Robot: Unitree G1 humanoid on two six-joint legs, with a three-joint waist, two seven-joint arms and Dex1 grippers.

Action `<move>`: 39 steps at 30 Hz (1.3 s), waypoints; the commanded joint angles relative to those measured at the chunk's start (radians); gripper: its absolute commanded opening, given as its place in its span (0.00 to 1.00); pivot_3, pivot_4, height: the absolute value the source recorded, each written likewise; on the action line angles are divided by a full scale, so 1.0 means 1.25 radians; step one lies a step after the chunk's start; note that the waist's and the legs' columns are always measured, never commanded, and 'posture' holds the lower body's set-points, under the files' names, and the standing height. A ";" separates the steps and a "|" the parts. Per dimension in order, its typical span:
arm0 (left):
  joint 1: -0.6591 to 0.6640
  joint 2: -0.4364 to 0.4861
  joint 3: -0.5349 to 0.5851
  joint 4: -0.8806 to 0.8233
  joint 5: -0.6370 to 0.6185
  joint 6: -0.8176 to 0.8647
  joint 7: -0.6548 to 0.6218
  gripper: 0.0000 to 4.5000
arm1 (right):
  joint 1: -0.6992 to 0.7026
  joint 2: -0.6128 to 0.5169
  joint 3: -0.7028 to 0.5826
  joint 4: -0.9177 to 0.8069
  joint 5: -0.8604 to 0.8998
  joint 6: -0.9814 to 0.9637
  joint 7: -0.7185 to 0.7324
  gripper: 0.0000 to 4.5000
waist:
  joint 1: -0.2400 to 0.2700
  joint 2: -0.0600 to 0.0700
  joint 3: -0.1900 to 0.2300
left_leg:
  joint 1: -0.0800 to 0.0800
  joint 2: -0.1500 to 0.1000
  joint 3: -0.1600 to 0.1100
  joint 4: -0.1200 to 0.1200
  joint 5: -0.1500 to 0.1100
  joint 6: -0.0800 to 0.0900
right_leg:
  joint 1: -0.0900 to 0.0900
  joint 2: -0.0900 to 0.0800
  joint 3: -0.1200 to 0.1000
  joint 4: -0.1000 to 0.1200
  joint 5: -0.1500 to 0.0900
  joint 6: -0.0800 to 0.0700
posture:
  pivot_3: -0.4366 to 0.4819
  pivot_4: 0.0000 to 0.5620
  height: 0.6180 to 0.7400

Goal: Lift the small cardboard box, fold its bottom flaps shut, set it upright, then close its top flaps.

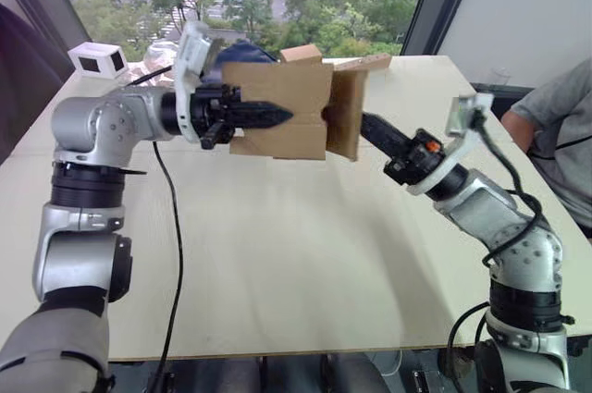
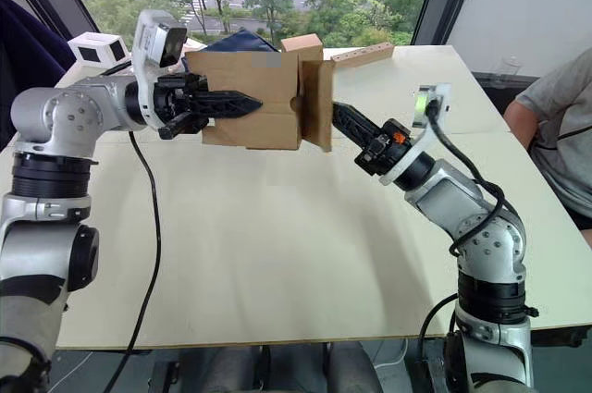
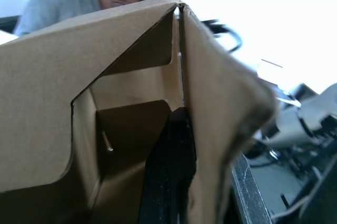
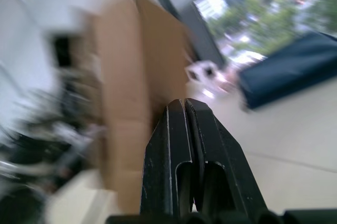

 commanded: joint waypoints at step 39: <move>-0.019 0.006 0.038 -0.046 -0.038 0.039 0.001 0.00 | -0.046 0.008 0.013 0.146 -0.124 -0.122 -0.009 0.00 | -0.003 0.002 0.001 | 0.000 0.001 0.001 -0.001 0.000 0.000 | -0.002 0.002 0.001 0.001 0.000 0.000 | 0.48 0.27 1.00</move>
